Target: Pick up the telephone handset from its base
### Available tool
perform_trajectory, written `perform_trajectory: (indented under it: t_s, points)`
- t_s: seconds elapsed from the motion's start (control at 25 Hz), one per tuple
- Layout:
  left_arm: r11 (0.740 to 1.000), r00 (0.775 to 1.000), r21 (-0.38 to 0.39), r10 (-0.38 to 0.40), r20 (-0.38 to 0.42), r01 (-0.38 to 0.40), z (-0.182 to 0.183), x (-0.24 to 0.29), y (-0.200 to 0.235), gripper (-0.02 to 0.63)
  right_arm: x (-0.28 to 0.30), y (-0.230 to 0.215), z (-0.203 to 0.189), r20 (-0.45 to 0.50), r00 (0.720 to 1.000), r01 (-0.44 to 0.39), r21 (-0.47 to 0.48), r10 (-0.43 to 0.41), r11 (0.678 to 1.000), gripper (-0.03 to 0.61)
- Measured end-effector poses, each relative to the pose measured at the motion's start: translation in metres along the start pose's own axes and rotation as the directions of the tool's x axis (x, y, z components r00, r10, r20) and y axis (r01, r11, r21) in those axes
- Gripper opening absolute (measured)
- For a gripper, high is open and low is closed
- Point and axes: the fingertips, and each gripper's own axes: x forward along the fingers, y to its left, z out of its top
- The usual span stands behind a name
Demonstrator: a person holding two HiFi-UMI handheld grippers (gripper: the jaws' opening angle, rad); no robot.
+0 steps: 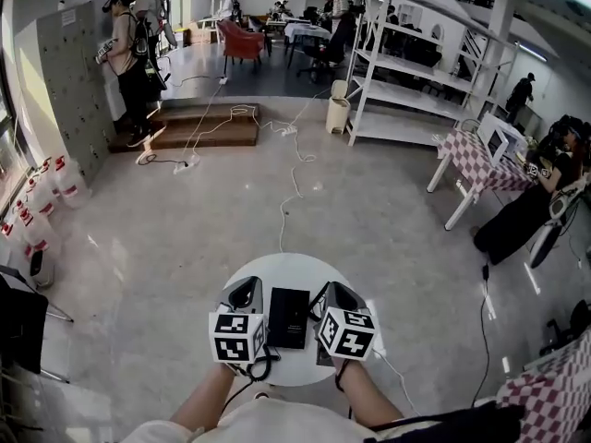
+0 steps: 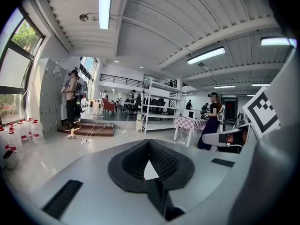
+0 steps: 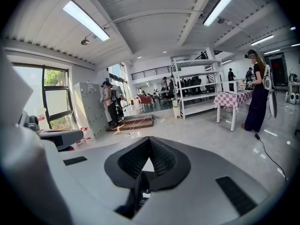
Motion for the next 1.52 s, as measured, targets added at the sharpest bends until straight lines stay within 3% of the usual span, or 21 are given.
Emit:
perform_trajectory:
  t_s: [0.28, 0.6, 1.0, 1.32, 1.52]
  points:
    - [0.999, 0.998, 0.002, -0.04, -0.049, 0.041, -0.01, 0.026, 0.009, 0.017, 0.019, -0.009, -0.008, -0.032, 0.998, 0.056, 0.023, -0.055, 0.998, 0.025]
    - [0.999, 0.99, -0.048, -0.016, -0.138, 0.009, -0.05, 0.039, 0.008, 0.017, 0.027, -0.037, -0.048, -0.132, 0.989, 0.08, 0.037, -0.075, 0.996, 0.024]
    - [0.994, 0.959, -0.089, 0.037, -0.28, -0.065, -0.112, 0.03, -0.004, 0.017, 0.041, -0.048, -0.09, -0.236, 0.972, 0.021, 0.013, -0.018, 1.0, 0.024]
    - [0.986, 0.92, -0.128, 0.049, -0.388, -0.107, -0.169, 0.015, -0.002, 0.017, 0.04, -0.037, -0.143, -0.348, 0.937, -0.019, -0.004, 0.016, 1.0, 0.025]
    - [0.981, 0.909, -0.151, 0.049, -0.415, -0.122, -0.188, 0.012, 0.003, 0.017, 0.04, -0.033, -0.156, -0.362, 0.932, -0.021, -0.026, 0.011, 0.999, 0.025]
